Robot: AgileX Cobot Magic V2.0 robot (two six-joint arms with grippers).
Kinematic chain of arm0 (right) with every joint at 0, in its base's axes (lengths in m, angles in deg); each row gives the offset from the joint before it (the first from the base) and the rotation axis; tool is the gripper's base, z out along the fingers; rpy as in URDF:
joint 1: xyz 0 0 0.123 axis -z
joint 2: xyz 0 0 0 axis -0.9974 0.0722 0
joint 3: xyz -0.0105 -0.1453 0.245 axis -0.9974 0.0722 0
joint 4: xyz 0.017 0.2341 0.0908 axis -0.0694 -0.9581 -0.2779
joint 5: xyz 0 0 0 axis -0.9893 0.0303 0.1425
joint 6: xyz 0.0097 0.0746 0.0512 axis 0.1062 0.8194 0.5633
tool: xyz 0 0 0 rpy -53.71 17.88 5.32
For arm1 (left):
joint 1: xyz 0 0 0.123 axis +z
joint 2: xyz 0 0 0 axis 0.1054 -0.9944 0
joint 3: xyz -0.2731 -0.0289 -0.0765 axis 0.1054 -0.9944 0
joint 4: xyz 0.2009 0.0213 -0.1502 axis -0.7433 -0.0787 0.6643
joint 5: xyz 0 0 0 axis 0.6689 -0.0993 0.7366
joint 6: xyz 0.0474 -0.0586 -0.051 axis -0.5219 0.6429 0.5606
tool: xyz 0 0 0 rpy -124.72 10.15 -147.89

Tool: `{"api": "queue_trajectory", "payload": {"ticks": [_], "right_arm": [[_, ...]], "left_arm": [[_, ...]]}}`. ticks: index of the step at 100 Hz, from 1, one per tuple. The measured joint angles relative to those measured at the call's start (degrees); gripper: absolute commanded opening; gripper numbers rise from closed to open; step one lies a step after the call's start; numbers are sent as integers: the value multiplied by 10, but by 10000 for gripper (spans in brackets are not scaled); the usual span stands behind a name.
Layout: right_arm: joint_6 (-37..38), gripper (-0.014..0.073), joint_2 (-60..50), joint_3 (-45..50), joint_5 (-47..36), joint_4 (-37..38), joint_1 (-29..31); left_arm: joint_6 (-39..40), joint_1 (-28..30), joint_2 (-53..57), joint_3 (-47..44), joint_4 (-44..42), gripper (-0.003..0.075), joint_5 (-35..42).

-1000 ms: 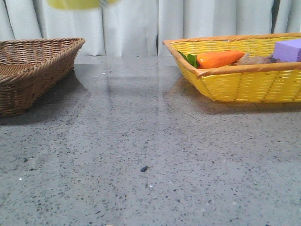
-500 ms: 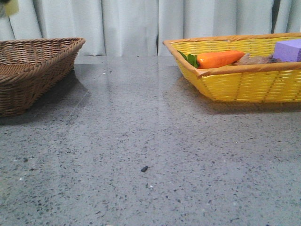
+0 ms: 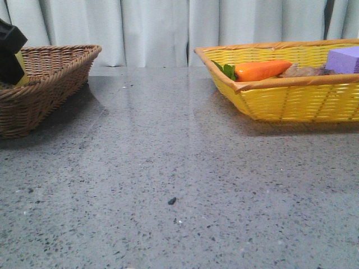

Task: Transfer tape with both arms
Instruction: 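Lift the tape roll with the left gripper and lower it into the brown basket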

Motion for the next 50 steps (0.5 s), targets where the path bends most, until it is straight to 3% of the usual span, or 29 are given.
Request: {"api": "queue_trajectory", "payload": {"ticks": [8, 30, 39, 50], "right_arm": [[0, -74, 0, 0, 0, 0, 0], [0, -74, -6, 22, 0, 0, 0], [0, -74, -20, 53, 0, 0, 0], [0, -74, -47, 108, -3, 0, 0]], "left_arm": [[0, 1, 0, 0, 0, 377, 19], [0, 1, 8, 0, 0, 372, 29], [0, 1, 30, 0, 0, 333, 29], [0, 1, 79, 0, 18, 211, 28]]}}
